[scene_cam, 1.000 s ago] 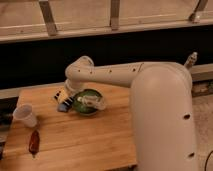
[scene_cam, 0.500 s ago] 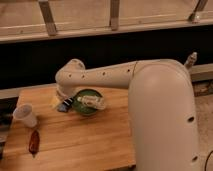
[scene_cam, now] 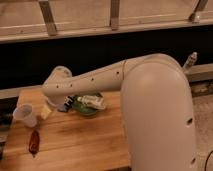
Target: Place the pepper in the ceramic cup
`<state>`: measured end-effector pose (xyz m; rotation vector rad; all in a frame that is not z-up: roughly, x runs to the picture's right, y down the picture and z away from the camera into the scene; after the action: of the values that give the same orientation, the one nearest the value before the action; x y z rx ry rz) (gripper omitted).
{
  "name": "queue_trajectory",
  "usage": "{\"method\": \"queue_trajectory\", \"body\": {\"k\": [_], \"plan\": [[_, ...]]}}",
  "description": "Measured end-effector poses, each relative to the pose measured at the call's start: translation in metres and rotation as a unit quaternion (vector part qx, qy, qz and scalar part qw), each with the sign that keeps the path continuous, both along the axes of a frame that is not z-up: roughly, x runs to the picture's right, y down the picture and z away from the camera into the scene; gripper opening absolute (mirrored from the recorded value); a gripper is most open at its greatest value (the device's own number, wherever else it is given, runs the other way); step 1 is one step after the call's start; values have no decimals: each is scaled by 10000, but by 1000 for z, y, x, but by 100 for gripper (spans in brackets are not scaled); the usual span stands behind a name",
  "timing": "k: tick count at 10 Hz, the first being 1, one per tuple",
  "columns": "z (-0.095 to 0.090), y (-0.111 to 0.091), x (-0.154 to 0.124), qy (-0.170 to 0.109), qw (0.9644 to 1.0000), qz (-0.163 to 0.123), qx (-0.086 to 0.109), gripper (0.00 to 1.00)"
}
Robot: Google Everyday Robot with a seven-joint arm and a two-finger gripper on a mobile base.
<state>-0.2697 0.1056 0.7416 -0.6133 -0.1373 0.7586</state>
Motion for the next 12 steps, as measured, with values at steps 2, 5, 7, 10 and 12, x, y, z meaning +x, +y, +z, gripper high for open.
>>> {"method": "queue_trajectory", "body": {"k": [2, 5, 7, 10, 12], "plan": [[-5, 12, -16, -89, 9998, -174, 3, 80], [-10, 25, -42, -328, 9986, -420, -31, 80], [-14, 34, -64, -496, 9969, -613, -61, 80], [-21, 54, -83, -596, 9940, -900, -194, 80], [-18, 52, -79, -569, 9943, -891, -166, 80]]}}
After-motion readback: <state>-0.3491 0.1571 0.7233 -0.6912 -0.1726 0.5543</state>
